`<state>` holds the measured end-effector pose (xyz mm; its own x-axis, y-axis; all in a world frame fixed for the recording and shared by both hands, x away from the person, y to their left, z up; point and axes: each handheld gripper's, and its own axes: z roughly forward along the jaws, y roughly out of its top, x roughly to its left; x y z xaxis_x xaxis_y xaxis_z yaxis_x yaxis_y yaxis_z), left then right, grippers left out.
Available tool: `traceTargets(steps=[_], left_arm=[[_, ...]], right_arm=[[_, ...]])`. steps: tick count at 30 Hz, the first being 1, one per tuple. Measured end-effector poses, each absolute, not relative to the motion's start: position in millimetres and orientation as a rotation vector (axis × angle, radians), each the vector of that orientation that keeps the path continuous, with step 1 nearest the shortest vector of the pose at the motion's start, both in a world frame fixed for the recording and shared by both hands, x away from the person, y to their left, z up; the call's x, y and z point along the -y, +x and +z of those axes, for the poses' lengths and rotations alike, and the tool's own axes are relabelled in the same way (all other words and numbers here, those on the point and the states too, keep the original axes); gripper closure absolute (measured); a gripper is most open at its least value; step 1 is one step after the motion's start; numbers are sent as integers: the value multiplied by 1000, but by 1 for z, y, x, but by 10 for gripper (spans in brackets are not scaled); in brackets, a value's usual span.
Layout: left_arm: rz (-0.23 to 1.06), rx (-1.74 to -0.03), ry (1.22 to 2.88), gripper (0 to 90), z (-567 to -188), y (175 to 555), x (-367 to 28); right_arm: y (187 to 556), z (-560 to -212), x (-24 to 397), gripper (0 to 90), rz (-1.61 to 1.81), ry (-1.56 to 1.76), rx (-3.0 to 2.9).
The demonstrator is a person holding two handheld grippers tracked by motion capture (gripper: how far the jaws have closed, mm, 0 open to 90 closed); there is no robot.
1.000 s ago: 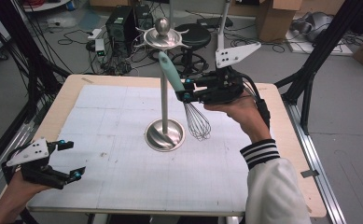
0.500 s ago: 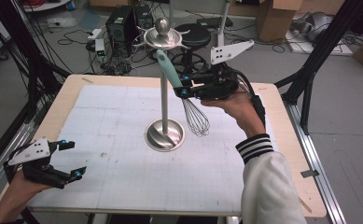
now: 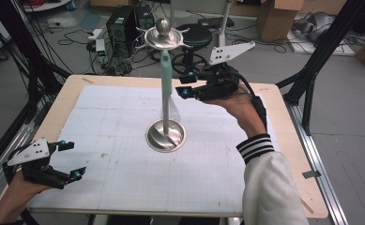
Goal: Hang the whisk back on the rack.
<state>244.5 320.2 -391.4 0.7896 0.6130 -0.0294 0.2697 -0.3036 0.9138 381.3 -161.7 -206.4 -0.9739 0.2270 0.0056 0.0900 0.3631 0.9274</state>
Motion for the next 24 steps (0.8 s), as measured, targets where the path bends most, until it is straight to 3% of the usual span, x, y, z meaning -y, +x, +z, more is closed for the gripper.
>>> traceTargets(steps=[6, 12, 24], left_arm=[[404, -694, 1893, 17, -393, 245, -325], [410, -698, 1900, 17, -393, 244, -325], [410, -696, 1896, 17, -393, 244, -326]], right_arm=[[376, -215, 175, 320, 1626, 344, -2498], [366, -227, 186, 1, 1502, 427, -2507], [336, -252, 222, 4, 1500, 471, -2458]])
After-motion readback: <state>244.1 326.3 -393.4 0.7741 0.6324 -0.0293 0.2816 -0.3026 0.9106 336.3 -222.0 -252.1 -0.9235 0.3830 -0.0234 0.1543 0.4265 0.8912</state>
